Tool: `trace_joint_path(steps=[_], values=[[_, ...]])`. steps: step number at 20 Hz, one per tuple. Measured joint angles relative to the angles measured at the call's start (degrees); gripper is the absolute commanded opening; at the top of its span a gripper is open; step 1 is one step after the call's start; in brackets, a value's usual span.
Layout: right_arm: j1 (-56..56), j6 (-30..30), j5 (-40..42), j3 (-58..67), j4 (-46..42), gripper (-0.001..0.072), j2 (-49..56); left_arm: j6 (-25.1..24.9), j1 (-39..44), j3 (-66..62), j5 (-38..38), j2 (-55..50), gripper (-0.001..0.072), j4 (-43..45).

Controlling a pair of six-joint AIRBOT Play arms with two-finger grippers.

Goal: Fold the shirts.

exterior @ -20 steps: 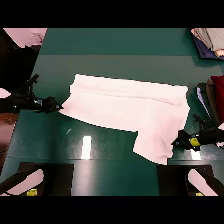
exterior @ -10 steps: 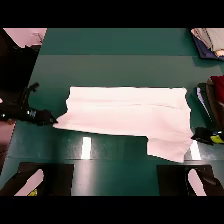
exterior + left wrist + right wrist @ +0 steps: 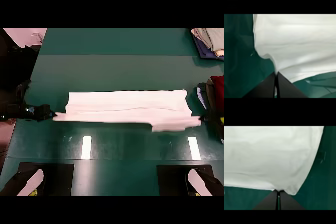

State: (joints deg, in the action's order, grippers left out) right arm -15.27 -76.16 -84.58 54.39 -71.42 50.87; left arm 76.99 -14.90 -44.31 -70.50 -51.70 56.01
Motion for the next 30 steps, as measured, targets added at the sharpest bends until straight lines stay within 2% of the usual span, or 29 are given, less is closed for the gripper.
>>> trace_joint_path(steps=[6,13,14,15,16,17,18,19,22,23,24,30], values=[[5.51,1.36,3.74,12.96,2.95,0.0016,16.24,-0.24,1.01,-6.43,6.88,-11.08,0.0021,-6.12],[10.27,-0.15,4.98,25.0,3.8,0.0029,30.36,-0.81,5.77,-16.79,11.87,-26.1,0.003,-8.09],[10.51,-0.5,5.03,26.08,3.91,0.0155,31.74,-0.81,6.03,-17.94,12.57,-27.28,0.0262,-8.13],[10.67,-1.11,5.46,27.12,4.35,0.0394,33.03,-0.7,6.25,-18.8,13.42,-28.09,0.0594,-8.31],[10.64,-1.33,5.88,27.98,5.09,0.0513,34.03,-0.13,6.32,-19.58,14.27,-28.7,0.069,-8.35],[10.43,-1.73,6.49,28.81,6.25,0.0526,34.95,0.85,6.36,-20.28,14.97,-29.14,0.069,-8.37],[9.92,-1.92,6.88,29.53,7.56,0.0526,35.52,1.38,6.43,-21.0,15.28,-29.4,0.0689,-8.39],[9.22,-1.97,7.02,30.36,8.55,0.0526,35.98,1.99,6.54,-21.92,15.23,-29.62,0.0658,-8.48],[6.05,-1.03,4.07,31.82,10.32,0.0527,36.65,2.71,6.6,-24.39,12.04,-29.86,0.0156,-8.55],[4.55,-0.28,2.71,31.61,10.49,0.0584,36.83,2.67,6.67,-24.87,10.36,-29.86,0.0038,-8.57],[3.1,0.39,1.42,30.95,10.88,0.0705,36.89,2.23,6.88,-25.2,8.96,-29.86,0.0022,-8.61],[-5.9,7.5,2.38,21.29,11.98,0.0703,37.33,0.07,12.59,-25.99,4.13,-29.88,0.0023,-8.79]])
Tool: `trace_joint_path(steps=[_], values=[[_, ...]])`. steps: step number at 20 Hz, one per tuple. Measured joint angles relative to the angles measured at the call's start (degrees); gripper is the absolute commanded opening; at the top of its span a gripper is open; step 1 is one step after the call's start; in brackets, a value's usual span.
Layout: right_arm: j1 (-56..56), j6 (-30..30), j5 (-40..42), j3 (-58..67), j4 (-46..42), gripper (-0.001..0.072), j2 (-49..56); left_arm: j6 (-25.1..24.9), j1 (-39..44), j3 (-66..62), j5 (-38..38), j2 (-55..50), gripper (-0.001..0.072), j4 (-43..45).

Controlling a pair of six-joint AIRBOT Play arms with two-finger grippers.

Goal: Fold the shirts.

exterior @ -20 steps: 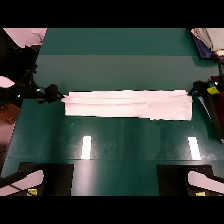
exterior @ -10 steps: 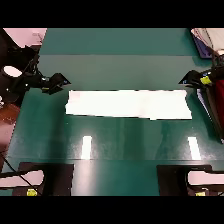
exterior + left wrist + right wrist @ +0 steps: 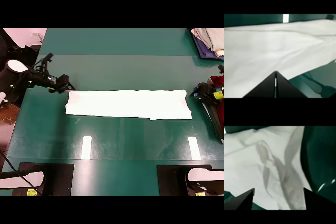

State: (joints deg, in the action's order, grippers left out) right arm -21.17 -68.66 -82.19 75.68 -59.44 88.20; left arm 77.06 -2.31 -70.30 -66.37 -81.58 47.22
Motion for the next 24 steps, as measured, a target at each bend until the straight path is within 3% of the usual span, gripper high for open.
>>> trace_joint_path(steps=[13,15,16,18,20,21,24], values=[[-2.97,13.88,-0.81,-4.55,12.68,0.068,10.54,0.52,16.02,-0.11,3.54,-0.17,0.0022,-0.11],[-1.9,14.97,-0.68,-4.61,14.47,0.0634,10.91,1.4,17.81,-0.11,4.94,-0.26,0.0021,-0.11],[-1.31,15.32,-0.66,-4.63,14.91,0.0531,11.06,1.88,18.75,-0.13,5.88,-0.42,0.0022,-0.11],[-0.04,15.76,-0.42,-4.68,15.32,0.0244,11.21,2.62,20.72,-0.31,7.85,-1.22,0.0021,-0.13],[1.05,16.13,-1.01,-4.66,16.59,0.0154,10.82,3.08,22.51,-1.38,9.35,-3.15,0.0021,-0.11],[1.33,16.31,-1.05,-4.66,16.68,0.0043,10.38,3.3,23.34,-2.36,9.94,-4.5,0.0022,-0.11],[1.92,16.52,-1.2,-4.66,17.09,0.0017,7.91,3.91,25.24,-6.36,10.84,-9.01,0.0021,-0.11]])
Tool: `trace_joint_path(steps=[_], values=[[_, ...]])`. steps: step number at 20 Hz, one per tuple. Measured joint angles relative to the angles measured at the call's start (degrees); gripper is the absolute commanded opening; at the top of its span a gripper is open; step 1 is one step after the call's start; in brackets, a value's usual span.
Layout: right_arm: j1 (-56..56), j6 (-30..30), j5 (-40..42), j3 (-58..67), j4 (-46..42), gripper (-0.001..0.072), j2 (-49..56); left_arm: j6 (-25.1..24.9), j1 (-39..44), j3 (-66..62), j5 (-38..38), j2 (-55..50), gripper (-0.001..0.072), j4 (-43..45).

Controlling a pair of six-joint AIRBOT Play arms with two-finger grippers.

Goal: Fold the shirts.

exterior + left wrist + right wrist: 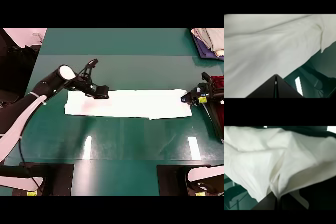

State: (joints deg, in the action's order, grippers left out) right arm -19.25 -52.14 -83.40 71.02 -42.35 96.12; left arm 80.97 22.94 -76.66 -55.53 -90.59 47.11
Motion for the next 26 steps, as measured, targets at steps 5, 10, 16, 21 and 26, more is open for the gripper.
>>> trace_joint_path(steps=[5,10,16,21,26], values=[[0.57,-1.46,-1.09,0.0,0.22,0.0016,-4.74,1.11,2.95,-7.06,0.9,-7.1,0.0022,-0.11],[5.66,-8.2,-3.54,0.35,2.01,0.0015,-11.39,1.53,5.95,-15.52,1.62,-15.21,0.0021,-1.16],[15.52,-17.42,-5.25,11.45,4.15,0.0015,-15.43,2.8,7.5,-23.71,0.76,-23.08,0.0022,-2.4],[23.21,-23.32,-6.84,23.06,2.32,0.0015,-14.12,2.99,7.72,-25.22,-0.09,-24.57,0.0022,-1.7],[29.03,-26.77,-7.93,33.09,1.81,0.0015,-10.29,2.78,7.04,-25.88,-4.72,-24.65,0.0021,2.08]])
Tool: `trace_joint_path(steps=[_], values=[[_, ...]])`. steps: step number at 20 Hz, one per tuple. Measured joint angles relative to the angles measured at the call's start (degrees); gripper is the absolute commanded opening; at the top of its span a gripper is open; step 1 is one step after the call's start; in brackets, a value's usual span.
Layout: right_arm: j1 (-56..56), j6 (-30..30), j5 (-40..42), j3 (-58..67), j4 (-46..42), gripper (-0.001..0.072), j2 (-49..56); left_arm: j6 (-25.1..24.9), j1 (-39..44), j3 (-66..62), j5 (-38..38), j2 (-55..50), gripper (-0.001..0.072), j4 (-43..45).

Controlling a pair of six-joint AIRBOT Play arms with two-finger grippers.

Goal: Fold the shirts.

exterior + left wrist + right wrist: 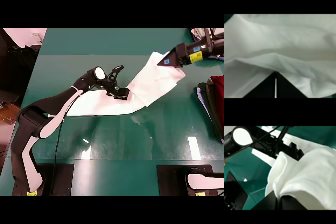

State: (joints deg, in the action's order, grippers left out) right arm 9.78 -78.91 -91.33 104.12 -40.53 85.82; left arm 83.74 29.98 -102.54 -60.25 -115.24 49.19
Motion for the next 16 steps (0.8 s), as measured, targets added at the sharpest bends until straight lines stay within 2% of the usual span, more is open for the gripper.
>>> trace_joint_path(steps=[7,12,16], values=[[6.8,-1.79,-0.11,8.04,-0.13,0.0015,4.63,-0.48,-5.53,-4.74,-9.16,3.08,0.0021,5.42],[13.11,-1.99,2.99,10.73,-0.11,0.0016,8.46,-1.11,-12.2,-5.55,-13.4,13.4,0.0022,17.88],[20.15,-0.46,10.16,11.32,-0.07,0.0016,12.24,-1.57,-19.71,-5.73,-17.84,23.1,0.0022,28.35]])
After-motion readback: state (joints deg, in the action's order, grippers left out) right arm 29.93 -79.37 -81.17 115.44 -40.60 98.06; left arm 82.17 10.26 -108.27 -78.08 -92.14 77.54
